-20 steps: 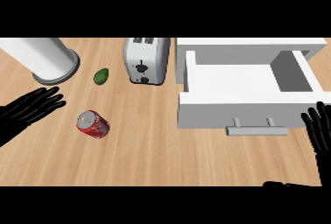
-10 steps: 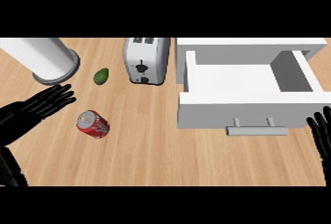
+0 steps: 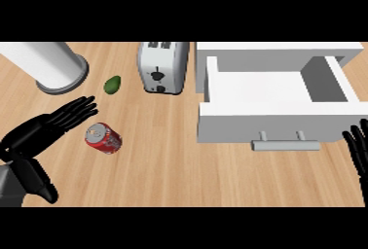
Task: Pick up the can, place it into the drawer and close the drawer
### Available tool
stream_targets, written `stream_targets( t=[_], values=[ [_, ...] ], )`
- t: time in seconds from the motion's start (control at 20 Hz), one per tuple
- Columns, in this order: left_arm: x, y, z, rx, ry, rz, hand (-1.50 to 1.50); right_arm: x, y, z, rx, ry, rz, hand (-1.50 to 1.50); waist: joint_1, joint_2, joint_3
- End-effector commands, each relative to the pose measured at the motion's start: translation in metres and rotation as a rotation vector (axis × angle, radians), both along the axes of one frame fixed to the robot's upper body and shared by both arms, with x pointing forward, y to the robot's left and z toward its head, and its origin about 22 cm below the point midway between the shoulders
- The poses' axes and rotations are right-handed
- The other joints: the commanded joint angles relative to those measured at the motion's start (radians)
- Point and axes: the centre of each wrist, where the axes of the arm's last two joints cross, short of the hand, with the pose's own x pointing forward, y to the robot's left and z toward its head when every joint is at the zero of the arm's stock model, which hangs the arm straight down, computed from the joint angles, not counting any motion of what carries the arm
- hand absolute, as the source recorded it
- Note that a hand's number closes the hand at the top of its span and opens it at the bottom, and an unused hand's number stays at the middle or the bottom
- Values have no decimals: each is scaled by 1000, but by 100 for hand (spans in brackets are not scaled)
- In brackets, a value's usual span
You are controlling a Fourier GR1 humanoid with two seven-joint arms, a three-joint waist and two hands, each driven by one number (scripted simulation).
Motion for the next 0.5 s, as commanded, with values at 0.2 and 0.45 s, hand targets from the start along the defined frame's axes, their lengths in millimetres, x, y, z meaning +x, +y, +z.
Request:
stream_targets(
  t=[0.2, 0.45],
  values=[
    [2, -12, -35, 10, 8, 37, -150, -8, -8, 1, -2, -9, -10, -150, -1, -1, 0],
    [20, 34, -42, 20, 13, 55, -150, 7, -1, 8, 9, -18, 5, -150, -7, 2, -1]
  ],
)
